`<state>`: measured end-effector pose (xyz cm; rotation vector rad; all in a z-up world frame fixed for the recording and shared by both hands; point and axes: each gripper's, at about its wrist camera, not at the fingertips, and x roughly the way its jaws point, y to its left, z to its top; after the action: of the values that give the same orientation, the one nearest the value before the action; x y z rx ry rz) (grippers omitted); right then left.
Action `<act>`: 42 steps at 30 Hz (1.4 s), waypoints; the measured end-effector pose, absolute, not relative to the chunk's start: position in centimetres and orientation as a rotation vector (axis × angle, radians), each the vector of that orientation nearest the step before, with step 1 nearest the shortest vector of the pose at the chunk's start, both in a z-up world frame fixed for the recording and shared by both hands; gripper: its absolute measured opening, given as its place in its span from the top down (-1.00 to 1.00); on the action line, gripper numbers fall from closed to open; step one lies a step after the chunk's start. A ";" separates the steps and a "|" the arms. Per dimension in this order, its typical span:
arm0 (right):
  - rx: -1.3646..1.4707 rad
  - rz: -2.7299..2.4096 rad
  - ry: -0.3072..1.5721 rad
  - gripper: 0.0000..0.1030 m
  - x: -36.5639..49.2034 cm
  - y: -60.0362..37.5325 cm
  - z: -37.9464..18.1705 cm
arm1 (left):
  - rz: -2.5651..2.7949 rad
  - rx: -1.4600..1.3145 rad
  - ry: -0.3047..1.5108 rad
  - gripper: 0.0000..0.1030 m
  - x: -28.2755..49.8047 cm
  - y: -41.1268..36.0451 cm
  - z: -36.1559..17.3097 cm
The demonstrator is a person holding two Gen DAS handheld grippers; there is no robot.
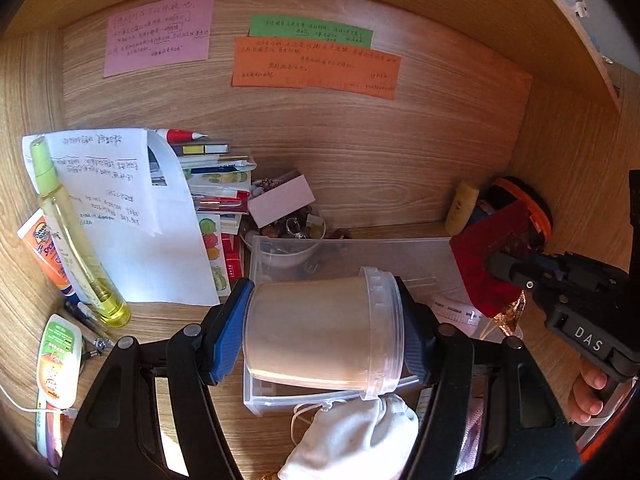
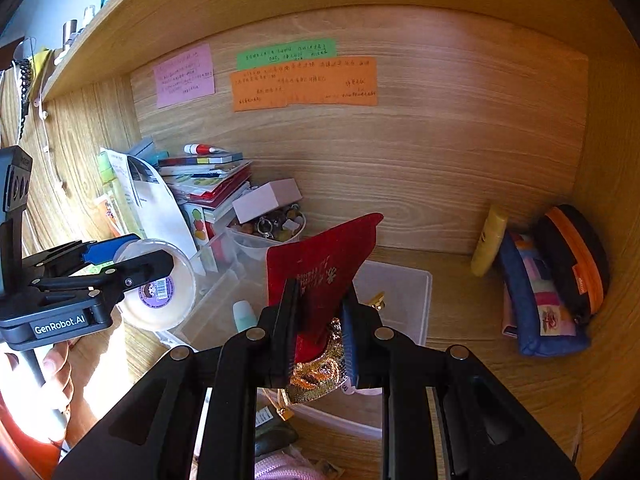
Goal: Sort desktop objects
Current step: 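Lower the jar and red pouch into the clear box and open both grippers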
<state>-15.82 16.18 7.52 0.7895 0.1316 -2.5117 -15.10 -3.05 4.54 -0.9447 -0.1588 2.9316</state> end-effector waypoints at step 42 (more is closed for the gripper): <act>1.037 -2.328 0.309 0.60 -19.0 12.0 0.5 | 2.850 -1.223 0.084 -0.28 -19.0 -0.2 -2.2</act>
<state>-19.02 11.98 0.52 1.0367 0.3088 -2.3282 -18.97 -0.16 -2.24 -1.2227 0.0842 2.8502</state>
